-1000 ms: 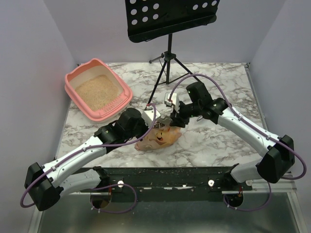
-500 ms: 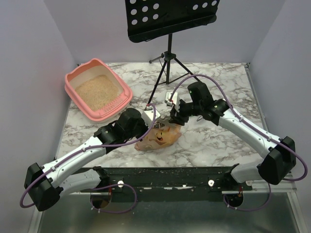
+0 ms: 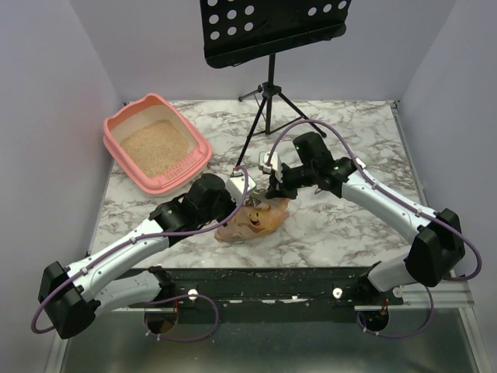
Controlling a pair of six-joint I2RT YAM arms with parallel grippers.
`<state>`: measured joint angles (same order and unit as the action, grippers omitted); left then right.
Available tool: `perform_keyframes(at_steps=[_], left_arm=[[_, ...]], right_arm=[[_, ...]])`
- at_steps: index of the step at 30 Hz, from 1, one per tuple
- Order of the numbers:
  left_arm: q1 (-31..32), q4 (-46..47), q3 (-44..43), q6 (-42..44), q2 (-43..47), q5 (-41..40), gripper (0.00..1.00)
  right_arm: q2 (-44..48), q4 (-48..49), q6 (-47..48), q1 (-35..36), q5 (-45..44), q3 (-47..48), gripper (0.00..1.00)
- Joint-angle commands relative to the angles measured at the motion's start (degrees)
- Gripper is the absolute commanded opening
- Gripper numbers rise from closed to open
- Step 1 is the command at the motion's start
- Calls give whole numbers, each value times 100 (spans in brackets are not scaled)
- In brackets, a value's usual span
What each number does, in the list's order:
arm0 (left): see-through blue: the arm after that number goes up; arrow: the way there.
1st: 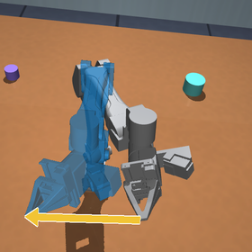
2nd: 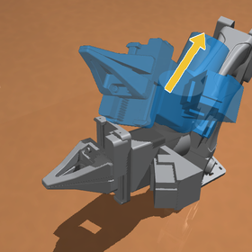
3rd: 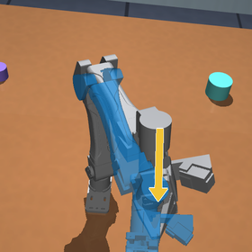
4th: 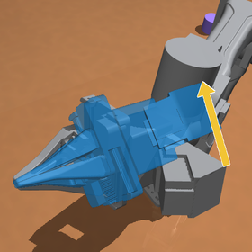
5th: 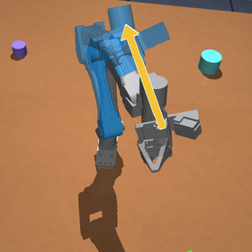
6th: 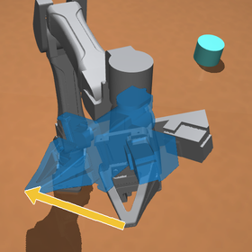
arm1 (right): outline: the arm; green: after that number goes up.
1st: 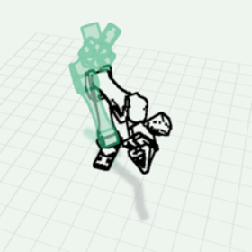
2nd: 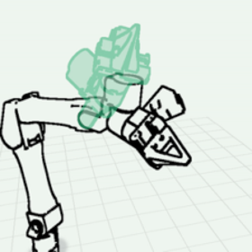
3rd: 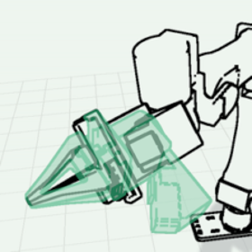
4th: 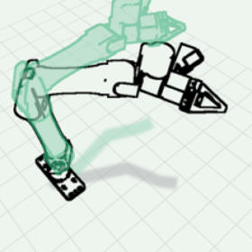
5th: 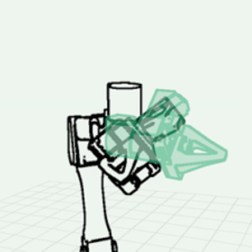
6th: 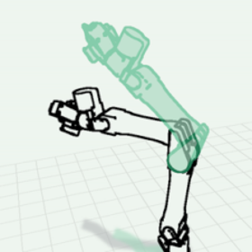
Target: Fill the litter box with clean litter
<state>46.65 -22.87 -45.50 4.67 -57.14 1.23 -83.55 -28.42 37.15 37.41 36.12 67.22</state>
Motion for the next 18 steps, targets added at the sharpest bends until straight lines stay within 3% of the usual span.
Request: perform_keyframes(at_steps=[1,11,18], left_arm=[[37,442,-65,-1,256,-159,9],[54,433,-65,-1,309,-167,9],[72,442,-47,34,379,-282,9]], right_arm=[[163,-637,266,38,1,194,0],[-38,-1885,724,47,-641,906,1],[-302,-2132,847,223,-957,776,1]])
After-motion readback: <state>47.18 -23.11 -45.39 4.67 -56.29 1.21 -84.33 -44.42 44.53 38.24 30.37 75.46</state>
